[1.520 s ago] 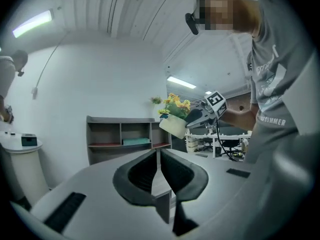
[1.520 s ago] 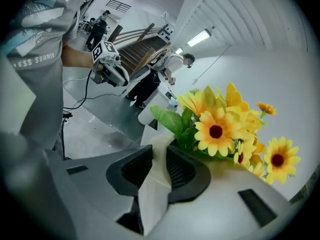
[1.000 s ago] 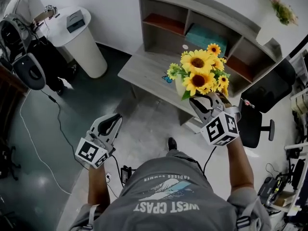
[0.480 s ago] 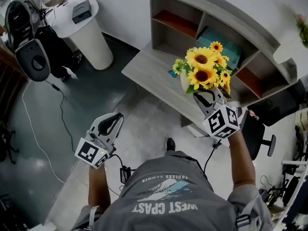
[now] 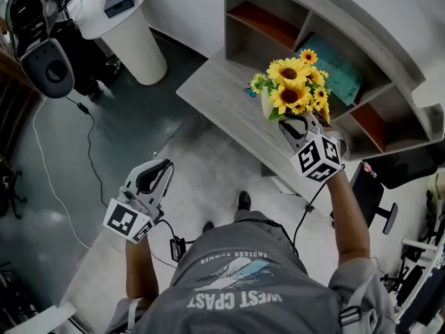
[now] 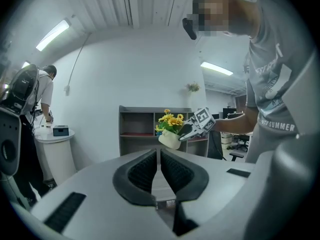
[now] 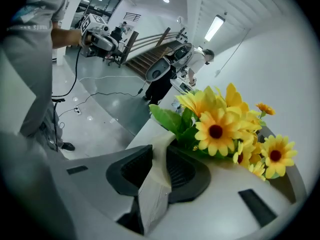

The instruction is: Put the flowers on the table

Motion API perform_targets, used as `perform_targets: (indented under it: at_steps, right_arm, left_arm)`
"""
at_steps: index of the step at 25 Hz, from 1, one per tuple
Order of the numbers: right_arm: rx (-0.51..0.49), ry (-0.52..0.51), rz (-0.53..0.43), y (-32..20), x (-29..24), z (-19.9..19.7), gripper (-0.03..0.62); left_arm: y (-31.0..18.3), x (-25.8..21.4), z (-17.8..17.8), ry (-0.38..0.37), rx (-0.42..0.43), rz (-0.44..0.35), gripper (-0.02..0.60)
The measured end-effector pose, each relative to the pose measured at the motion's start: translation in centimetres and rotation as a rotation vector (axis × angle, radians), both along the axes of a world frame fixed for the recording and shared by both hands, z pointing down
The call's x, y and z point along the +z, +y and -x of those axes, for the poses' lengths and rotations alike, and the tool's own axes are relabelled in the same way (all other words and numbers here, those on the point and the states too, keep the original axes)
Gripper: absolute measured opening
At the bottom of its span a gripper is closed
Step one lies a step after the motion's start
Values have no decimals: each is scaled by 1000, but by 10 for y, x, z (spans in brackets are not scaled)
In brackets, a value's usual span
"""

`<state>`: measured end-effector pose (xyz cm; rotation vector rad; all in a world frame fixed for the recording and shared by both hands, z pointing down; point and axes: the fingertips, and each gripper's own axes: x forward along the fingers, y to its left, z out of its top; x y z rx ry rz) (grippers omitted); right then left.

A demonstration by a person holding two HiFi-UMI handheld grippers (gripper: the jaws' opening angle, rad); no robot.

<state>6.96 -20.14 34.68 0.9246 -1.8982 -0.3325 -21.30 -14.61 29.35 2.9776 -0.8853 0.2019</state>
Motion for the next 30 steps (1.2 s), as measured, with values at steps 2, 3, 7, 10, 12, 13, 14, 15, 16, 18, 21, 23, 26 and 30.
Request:
perform_targets:
  at_steps: [2, 3, 7, 10, 12, 13, 14, 15, 16, 18, 21, 23, 26, 30]
  right_arm:
    - [11, 15, 17, 15, -24, 9, 107]
    - [11, 17, 22, 20, -28, 9, 107]
    - [9, 17, 37, 12, -10, -8, 107]
    - [12, 13, 58, -3, 10, -19, 107]
    - [11, 13, 72, -11, 23, -24, 107]
    - [10, 13, 79, -14, 29, -26, 107]
    - [9, 14, 86, -17, 36, -28, 107]
    - [7, 15, 91, -20, 42, -31, 107]
    - [6, 16, 95, -23, 47, -34, 107]
    - [1, 18, 102, -29, 59, -38, 107]
    - [-9, 19, 117, -36, 76, -43, 107]
    - [-10, 18, 127, -42, 88, -47, 107]
    - [-7, 16, 142, -50, 107, -54, 107]
    - [-4, 16, 175, -56, 133, -63, 107]
  left_arm:
    - [19, -28, 12, 11, 7, 12, 38]
    - [26, -34, 14, 12, 7, 15, 38]
    - [36, -31, 4, 2, -10, 25, 38]
    - [32, -26, 0, -4, -27, 40, 38]
    - [32, -22, 0, -7, -45, 52, 38]
    - [31, -21, 0, -9, -53, 57, 38]
    - [31, -20, -1, -11, -59, 61, 38]
    - [31, -19, -2, -14, -64, 64, 38]
    - [31, -17, -4, -16, -68, 67, 38]
    - [32, -16, -7, -20, -76, 73, 38]
    - [33, -13, -11, -25, -89, 80, 38]
    - [34, -12, -13, -28, -99, 86, 38]
    - [36, -9, -16, -33, -114, 95, 38]
    - [41, -5, -19, -40, -139, 110, 38]
